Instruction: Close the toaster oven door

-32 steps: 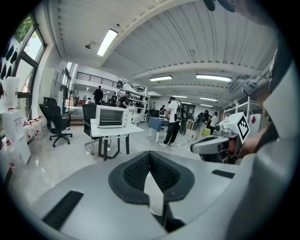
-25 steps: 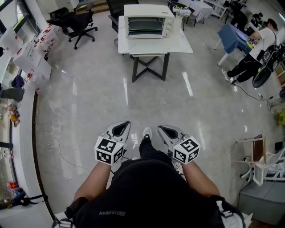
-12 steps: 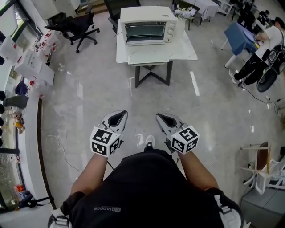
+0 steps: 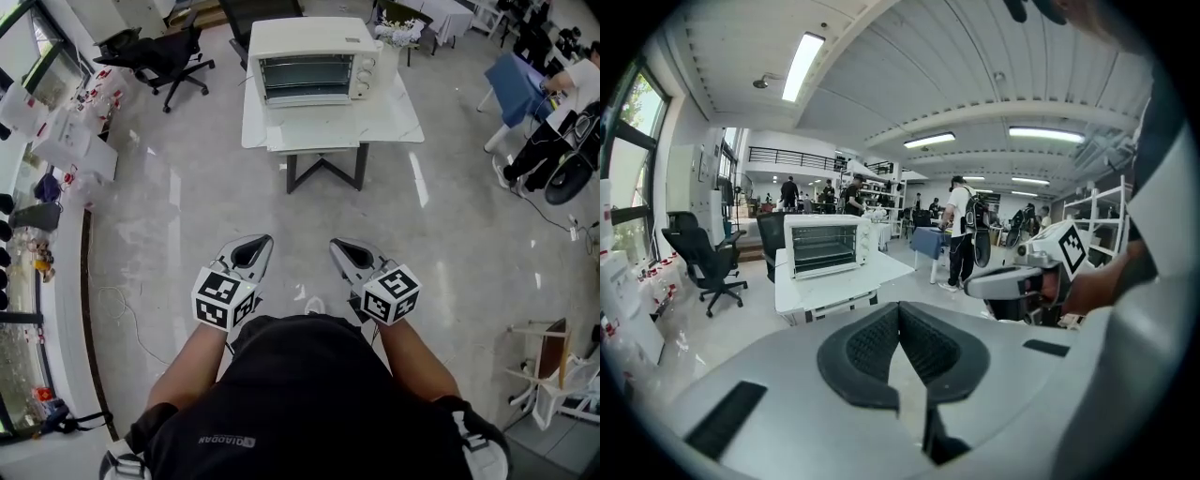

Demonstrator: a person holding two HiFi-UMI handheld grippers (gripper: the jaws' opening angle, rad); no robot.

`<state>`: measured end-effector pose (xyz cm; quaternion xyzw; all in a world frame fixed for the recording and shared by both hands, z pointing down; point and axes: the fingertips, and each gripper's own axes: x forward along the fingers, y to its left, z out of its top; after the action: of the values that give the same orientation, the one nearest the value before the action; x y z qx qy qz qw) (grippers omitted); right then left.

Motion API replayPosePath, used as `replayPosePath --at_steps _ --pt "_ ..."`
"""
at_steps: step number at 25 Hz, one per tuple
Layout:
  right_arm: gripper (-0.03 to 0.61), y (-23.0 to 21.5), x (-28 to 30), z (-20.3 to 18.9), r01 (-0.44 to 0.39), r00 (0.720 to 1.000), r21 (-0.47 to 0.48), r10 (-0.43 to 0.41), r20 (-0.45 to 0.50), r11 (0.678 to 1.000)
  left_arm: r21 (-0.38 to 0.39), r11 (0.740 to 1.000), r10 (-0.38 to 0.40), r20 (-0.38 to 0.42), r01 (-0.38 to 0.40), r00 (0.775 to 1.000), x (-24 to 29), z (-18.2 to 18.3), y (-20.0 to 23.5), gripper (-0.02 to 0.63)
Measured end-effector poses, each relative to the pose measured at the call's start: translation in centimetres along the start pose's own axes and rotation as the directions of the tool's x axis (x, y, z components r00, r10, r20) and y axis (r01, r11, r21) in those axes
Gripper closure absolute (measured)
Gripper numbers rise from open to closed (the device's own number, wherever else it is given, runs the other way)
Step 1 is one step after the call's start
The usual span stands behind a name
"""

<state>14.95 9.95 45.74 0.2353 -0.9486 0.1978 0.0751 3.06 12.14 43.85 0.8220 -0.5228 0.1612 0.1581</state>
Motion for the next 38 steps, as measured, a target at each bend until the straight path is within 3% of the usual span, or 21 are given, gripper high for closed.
replayPosePath --at_steps 5,22,26,33,38 --pt "0.577 -1.5 0.7 0.3 -0.027 0.999 0.009 0.027 -0.020 1.000 -0.010 1.000 0.004 -0.020 -0.004 1.000 2.1 0.7 0.4 0.611" --pt "0.577 -4.4 3.9 0.5 0.006 0.999 0.035 -0.005 -0.050 0.999 -0.043 0.999 -0.033 -0.031 0.032 0.999 6.1 1.0 3.7 0.611" --pt "0.577 -5.8 5.8 1.6 0.022 0.998 0.033 -0.020 -0.056 0.999 -0.044 0.998 -0.041 -0.004 0.040 0.999 7.8 2.8 6.0 0.611" --pt "0.577 -8.4 11.3 4.6 0.045 0.997 0.021 -0.044 -0.065 0.999 -0.069 0.996 -0.067 -0.029 0.065 0.997 10.8 3.5 11.2 0.611" --pt "0.577 -10.8 15.4 8.0 0.075 0.996 0.026 -0.074 -0.050 0.997 -0.049 0.995 -0.089 0.020 0.090 0.996 13.7 7.6 16.1 0.611"
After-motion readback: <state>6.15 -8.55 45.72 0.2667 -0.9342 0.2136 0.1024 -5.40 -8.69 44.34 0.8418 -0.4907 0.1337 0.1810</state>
